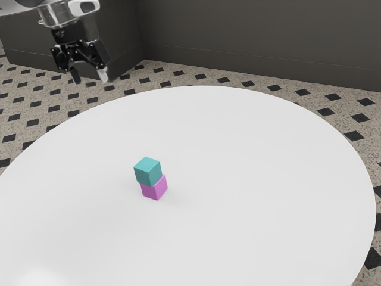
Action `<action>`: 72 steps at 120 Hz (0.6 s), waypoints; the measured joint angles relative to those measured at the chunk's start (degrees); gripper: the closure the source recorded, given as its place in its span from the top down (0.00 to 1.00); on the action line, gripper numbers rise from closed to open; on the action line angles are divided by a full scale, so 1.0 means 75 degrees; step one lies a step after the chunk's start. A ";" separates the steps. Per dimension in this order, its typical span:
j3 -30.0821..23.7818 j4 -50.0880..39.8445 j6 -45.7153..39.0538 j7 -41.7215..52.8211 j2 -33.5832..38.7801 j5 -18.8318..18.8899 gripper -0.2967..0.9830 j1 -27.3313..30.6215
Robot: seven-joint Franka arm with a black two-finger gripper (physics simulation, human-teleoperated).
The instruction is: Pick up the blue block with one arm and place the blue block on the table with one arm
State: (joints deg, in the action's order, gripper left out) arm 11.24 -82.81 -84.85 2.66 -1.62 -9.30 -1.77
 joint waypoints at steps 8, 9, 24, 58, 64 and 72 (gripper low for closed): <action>-0.0105 -0.0509 0.0019 -0.0004 0.0501 0.0106 0.77 0.0073; -0.0107 -0.0542 0.0024 -0.0005 0.0529 0.0116 0.77 0.0076; -0.0285 -0.0715 -0.0085 -0.0080 0.0038 0.0222 0.77 0.0305; -0.0942 -0.2193 -0.1551 -0.0527 -0.0824 0.0662 0.76 -0.0210; -0.0953 -0.2426 -0.1894 -0.0590 -0.0816 0.0671 0.76 -0.0196; -0.0999 -0.2620 -0.2356 -0.0666 -0.0916 0.0681 0.77 -0.0170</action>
State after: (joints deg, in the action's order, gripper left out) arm 3.75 -102.46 -102.52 -2.33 -8.49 -4.19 -3.05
